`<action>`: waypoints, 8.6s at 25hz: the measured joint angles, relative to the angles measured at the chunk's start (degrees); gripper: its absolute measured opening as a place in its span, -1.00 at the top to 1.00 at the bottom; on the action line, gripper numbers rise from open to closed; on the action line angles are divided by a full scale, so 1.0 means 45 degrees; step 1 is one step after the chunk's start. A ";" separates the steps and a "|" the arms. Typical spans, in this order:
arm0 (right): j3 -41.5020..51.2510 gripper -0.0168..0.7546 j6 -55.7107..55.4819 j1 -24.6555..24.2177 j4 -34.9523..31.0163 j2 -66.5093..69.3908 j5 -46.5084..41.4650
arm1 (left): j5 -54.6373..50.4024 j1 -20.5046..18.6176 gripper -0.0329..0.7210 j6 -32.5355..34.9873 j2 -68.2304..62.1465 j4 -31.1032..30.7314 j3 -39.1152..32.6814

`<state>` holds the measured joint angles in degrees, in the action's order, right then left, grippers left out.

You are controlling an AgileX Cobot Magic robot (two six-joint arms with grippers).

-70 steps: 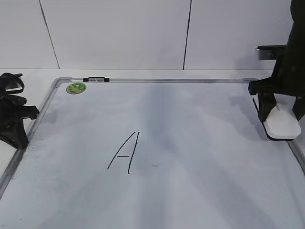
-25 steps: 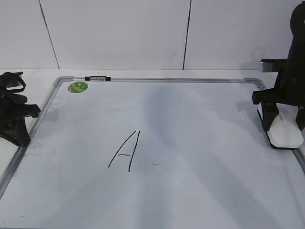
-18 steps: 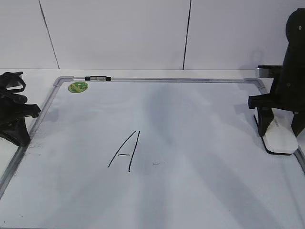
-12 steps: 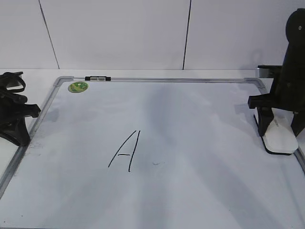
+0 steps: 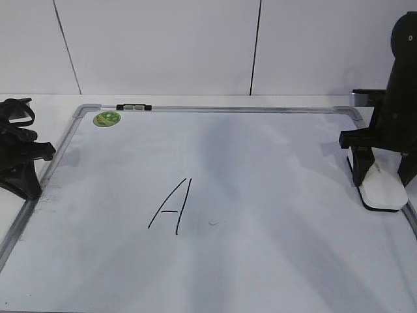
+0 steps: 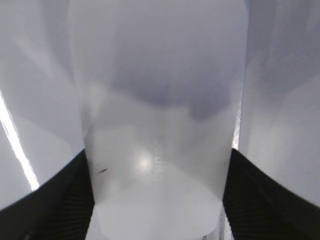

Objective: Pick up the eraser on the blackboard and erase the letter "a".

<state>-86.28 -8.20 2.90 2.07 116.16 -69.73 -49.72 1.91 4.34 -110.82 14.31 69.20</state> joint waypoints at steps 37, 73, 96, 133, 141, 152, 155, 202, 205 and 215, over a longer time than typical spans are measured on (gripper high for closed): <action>-0.3244 -0.46 -0.0238 -0.0375 -0.2152 -0.0627 -0.0088 | 0.0190 0.0000 0.76 0.0000 0.0000 0.0000 0.0000; -0.3176 -0.44 0.0118 -0.0375 -0.3090 -0.7470 -0.0494 | -0.4574 0.0000 0.38 0.0000 0.5218 0.0286 0.3490; 0.2354 -0.44 0.0167 0.0675 -0.2824 -1.5655 -0.0670 | -0.5117 0.0669 0.38 0.0000 1.3213 0.0339 0.3519; 1.1026 -0.44 0.0426 0.1196 -0.0326 -2.3761 -0.0766 | -0.5293 0.1503 0.38 0.0000 2.2786 -0.1157 -0.6357; 1.2075 -0.44 0.0447 0.1196 0.0917 -2.4504 -0.0766 | -0.5293 0.2025 0.38 0.0000 2.2786 -0.1841 -0.7578; 1.2235 -0.44 0.0447 0.1196 0.1258 -2.4520 -0.0718 | -0.4577 0.2094 0.38 0.0000 2.2786 -0.2091 -0.8399; 1.2311 -0.44 0.0447 0.1196 0.1339 -2.4520 -0.0424 | -0.4113 0.2094 0.38 0.0000 2.2786 -0.2128 -0.8487; 1.2780 -0.44 0.0447 0.1196 0.1505 -2.6023 0.0893 | -0.3019 0.2094 0.38 0.0000 2.4496 -0.2521 -0.8943; 1.2780 -0.44 0.0447 0.1196 0.1505 -2.6023 0.0893 | -0.3019 0.2094 0.38 0.0000 2.4496 -0.2521 -0.8943; 1.2780 -0.44 0.0447 0.1196 0.1505 -2.6023 0.0893 | -0.3019 0.1589 0.38 0.0000 2.4496 -0.2521 -0.8943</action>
<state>-28.77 -6.19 8.28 8.84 -0.95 -65.71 -63.31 9.06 4.34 -0.59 2.96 28.95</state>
